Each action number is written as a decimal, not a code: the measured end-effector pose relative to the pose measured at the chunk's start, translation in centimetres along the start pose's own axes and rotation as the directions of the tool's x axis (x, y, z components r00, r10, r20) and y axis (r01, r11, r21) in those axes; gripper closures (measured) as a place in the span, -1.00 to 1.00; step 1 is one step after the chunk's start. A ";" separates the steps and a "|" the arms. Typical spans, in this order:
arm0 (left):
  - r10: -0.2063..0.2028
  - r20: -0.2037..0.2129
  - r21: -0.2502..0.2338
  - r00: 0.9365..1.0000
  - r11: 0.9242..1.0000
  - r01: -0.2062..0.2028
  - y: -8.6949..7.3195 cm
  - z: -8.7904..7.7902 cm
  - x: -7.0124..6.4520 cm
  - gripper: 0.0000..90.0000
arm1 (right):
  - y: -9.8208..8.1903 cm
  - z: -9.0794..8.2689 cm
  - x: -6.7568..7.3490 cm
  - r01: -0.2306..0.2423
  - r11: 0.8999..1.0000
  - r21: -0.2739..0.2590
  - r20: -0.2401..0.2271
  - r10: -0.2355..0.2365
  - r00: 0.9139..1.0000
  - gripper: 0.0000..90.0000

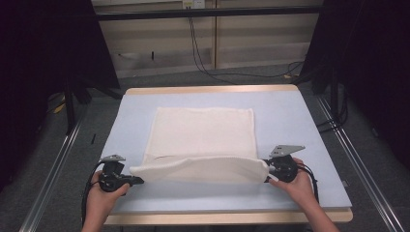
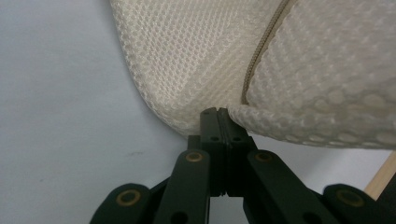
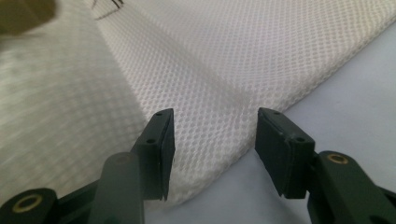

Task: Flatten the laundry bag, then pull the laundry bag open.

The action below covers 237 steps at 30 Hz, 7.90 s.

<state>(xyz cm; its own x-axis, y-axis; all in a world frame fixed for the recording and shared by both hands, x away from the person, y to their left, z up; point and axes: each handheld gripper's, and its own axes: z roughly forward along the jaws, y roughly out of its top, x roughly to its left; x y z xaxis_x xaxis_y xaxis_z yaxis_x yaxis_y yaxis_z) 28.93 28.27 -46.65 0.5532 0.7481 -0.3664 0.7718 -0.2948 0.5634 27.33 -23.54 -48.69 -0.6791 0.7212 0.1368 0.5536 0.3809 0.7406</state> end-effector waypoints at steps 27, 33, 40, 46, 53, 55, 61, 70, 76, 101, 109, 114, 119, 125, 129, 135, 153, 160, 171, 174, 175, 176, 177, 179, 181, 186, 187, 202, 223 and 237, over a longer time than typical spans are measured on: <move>0.040 -0.031 -0.083 0.999 0.996 -0.042 2.9 1.5 -0.2 0.99 | 2.1 0.9 -3.7 -0.013 1.000 -0.025 0.121 0.016 0.992 0.95; 0.041 -0.033 -0.091 0.999 0.995 -0.044 2.5 1.3 -0.3 0.99 | 2.0 0.6 -3.8 0.011 0.999 -0.036 0.129 -0.006 0.992 0.92; 0.039 -0.023 -0.091 0.999 0.995 -0.041 2.1 0.9 -0.3 0.98 | 1.3 0.3 -3.3 0.033 0.999 -0.038 0.136 -0.028 0.990 0.88; 0.048 -0.028 -0.082 0.998 0.995 -0.050 2.0 0.6 -0.2 0.98 | 1.2 0.3 -3.4 0.032 0.999 -0.038 0.137 -0.026 0.990 0.88; 0.035 -0.014 -0.088 0.999 0.995 -0.036 2.1 0.6 0.0 0.99 | 1.3 0.4 -3.4 0.034 0.999 -0.030 0.152 -0.029 0.988 0.88; 0.037 -0.015 -0.084 0.999 0.996 -0.039 2.2 0.8 -0.2 0.99 | 1.5 0.5 -3.4 0.039 0.999 -0.026 0.154 -0.035 0.987 0.88; 0.042 -0.039 -0.061 0.998 0.997 -0.045 2.4 1.5 -0.6 0.76 | 1.7 0.6 -3.5 0.032 0.999 -0.019 0.175 -0.028 0.984 0.84; 0.025 -0.087 -0.047 0.996 0.998 -0.029 2.1 1.5 -0.9 0.36 | 0.6 -1.3 -1.8 -0.027 1.000 -0.016 0.184 0.030 0.982 0.25; 0.036 -0.101 -0.019 0.994 0.999 -0.038 1.9 2.3 -1.7 0.47 | -0.6 -2.1 0.0 -0.063 0.998 0.015 0.141 0.061 0.988 0.20; 0.030 -0.128 -0.025 0.991 0.999 -0.034 4.3 2.9 -1.1 0.95 | 0.8 -1.4 -1.4 -0.078 0.996 0.038 0.122 0.073 0.990 0.92; 0.021 -0.138 -0.050 0.990 0.998 -0.028 5.0 3.0 -0.8 0.95 | 1.0 -1.2 -1.8 -0.072 0.997 0.024 0.137 0.068 0.988 0.91; 0.012 -0.143 -0.062 0.990 0.998 -0.021 5.0 3.3 -0.9 0.93 | 1.1 -0.9 -1.9 -0.068 0.997 0.022 0.152 0.064 0.986 0.90; -0.005 -0.102 -0.088 0.995 0.996 -0.004 4.7 2.4 -1.2 0.72 | 1.1 -1.4 -1.5 -0.071 0.997 0.022 0.163 0.066 0.984 0.59; 0.008 -0.123 -0.070 0.992 0.997 -0.016 4.0 1.9 -1.1 0.49 | 0.7 -2.0 -0.5 -0.088 0.995 0.039 0.171 0.080 0.982 0.40; 0.004 -0.113 -0.065 0.994 0.998 -0.011 3.6 2.0 -1.2 0.41 | 0.4 -2.2 -0.5 -0.087 0.995 0.041 0.173 0.079 0.982 0.41; 0.008 -0.109 -0.033 0.994 0.999 -0.012 3.4 2.6 -1.6 0.39 | -0.1 -2.1 -0.4 -0.102 0.993 0.058 0.147 0.093 0.985 0.61; 0.018 -0.122 0.014 0.992 1.000 -0.016 4.4 4.0 -1.9 1.00 | 0.6 -1.3 -1.0 -0.092 0.994 0.062 0.145 0.082 0.986 0.96; -0.026 -0.197 -0.028 0.980 0.999 0.021 3.8 3.0 -1.8 0.33 | 0.5 -1.6 -0.8 -0.082 0.995 0.058 0.132 0.074 0.988 0.96; -0.026 -0.159 0.031 0.987 0.999 0.031 4.3 3.6 -1.5 0.94 | 0.5 -1.4 -0.7 -0.077 0.995 0.059 0.131 0.068 0.989 0.95; -0.049 -0.186 -0.013 0.981 0.999 0.048 4.5 3.4 -1.0 0.95 | 0.6 -1.3 -0.8 -0.087 0.995 0.044 0.125 0.081 0.989 0.95; -0.065 -0.178 -0.027 0.982 0.998 0.061 4.5 3.4 -0.9 0.95 | 0.6 -1.3 -0.7 -0.094 0.995 0.042 0.126 0.088 0.988 0.94; -0.066 -0.167 -0.022 0.984 0.998 0.064 4.5 3.4 -0.9 0.95 | 0.6 -1.1 -0.8 -0.075 0.997 0.036 0.120 0.071 0.990 0.93; -0.047 -0.168 -0.005 0.985 0.999 0.046 4.4 3.2 -1.0 0.93 | 0.6 -1.1 -0.8 -0.072 0.997 0.041 0.123 0.067 0.990 0.90; -0.047 -0.172 -0.022 0.984 0.999 0.044 4.4 3.0 -1.2 0.81 | 0.5 -1.3 -0.6 -0.076 0.997 0.034 0.141 0.071 0.988 0.80; -0.056 -0.158 -0.051 0.986 0.998 0.049 4.5 2.6 -1.4 0.54 | 0.5 -1.6 -0.6 -0.065 0.998 0.020 0.147 0.062 0.987 0.73; -0.034 -0.116 -0.087 0.993 0.996 0.024 4.9 2.4 -2.7 0.21 | 0.4 -2.6 -0.3 -0.021 1.000 -0.018 0.143 0.023 0.989 0.73; -0.031 -0.100 -0.085 0.994 0.996 0.023 5.0 2.4 -3.1 0.18 | 0.3 -2.7 -0.3 -0.012 1.000 -0.021 0.142 0.015 0.990 0.73; 0.059 0.005 -0.084 0.998 0.995 -0.058 6.5 5.1 -6.9 -0.07 | -1.2 -3.5 0.8 0.079 0.995 -0.068 0.103 -0.072 0.992 1.00; 0.045 0.210 -0.049 0.977 0.998 -0.036 8.6 10.1 -13.7 0.23 | -1.3 -3.2 1.3 0.087 0.995 -0.056 0.078 -0.083 0.994 1.00; 0.013 0.247 -0.008 0.969 1.000 -0.011 9.5 12.4 -16.3 0.15 | -1.2 -3.4 1.1 0.104 0.993 -0.064 0.085 -0.098 0.992 1.00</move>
<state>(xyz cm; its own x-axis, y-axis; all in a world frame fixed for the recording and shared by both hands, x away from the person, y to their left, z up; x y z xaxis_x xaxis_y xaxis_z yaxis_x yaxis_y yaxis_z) 31.14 5.93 -44.47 0.6233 0.5740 -0.5310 0.7631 -0.2982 0.5734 24.25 -25.14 -47.22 -0.6864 0.7272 0.0068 0.4481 0.4155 0.7915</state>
